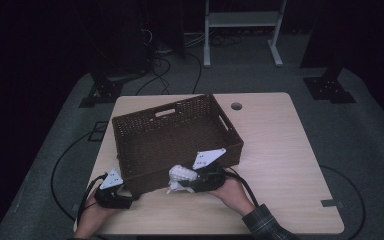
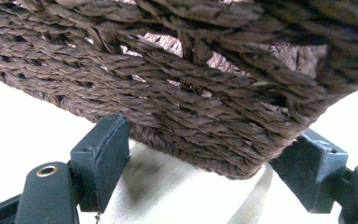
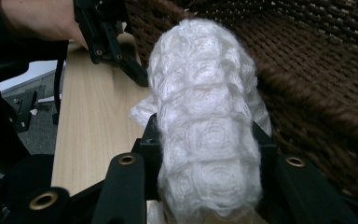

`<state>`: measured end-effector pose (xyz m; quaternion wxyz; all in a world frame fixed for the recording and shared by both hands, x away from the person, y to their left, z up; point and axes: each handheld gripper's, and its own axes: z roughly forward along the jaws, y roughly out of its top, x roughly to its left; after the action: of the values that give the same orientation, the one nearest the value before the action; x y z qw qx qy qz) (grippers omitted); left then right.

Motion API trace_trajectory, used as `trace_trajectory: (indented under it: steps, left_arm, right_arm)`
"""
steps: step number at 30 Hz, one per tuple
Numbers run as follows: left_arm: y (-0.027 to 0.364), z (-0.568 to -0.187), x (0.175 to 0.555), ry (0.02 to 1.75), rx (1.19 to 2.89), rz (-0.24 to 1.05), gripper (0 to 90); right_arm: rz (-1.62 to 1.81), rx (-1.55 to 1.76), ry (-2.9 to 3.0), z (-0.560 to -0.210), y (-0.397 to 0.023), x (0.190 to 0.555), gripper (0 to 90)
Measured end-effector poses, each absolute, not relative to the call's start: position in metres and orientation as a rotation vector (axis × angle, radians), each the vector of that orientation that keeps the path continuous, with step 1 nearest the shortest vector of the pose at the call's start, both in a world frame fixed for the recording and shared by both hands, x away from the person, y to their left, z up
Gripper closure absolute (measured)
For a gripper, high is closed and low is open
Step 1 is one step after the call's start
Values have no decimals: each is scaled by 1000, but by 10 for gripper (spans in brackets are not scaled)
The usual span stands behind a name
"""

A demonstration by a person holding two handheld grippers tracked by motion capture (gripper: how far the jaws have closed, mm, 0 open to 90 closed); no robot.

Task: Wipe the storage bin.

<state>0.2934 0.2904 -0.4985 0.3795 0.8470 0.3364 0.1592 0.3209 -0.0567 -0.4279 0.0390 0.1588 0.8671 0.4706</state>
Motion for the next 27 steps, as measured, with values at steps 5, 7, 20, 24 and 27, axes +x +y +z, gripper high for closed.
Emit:
trace_trajectory:
  steps: [5, 7, 20, 24, 27]
  left_arm:
    - [291, -498, 293, 859, 2166, 406, 219]
    - [291, -498, 293, 859, 2166, 406, 220]
    - [290, -498, 293, 859, 2164, 407, 220]
    - [290, -498, 293, 859, 2164, 407, 220]
    - [290, -498, 293, 859, 2164, 407, 220]
  right_arm:
    - [1456, 463, 2652, -423, -53, 321, 601]
    - [1452, 459, 2653, -423, -51, 321, 601]
    - [1354, 463, 2728, -452, -37, 323, 601]
    - [1320, 463, 2757, -461, -34, 324, 600]
    - [1288, 464, 2778, -468, -31, 324, 600]
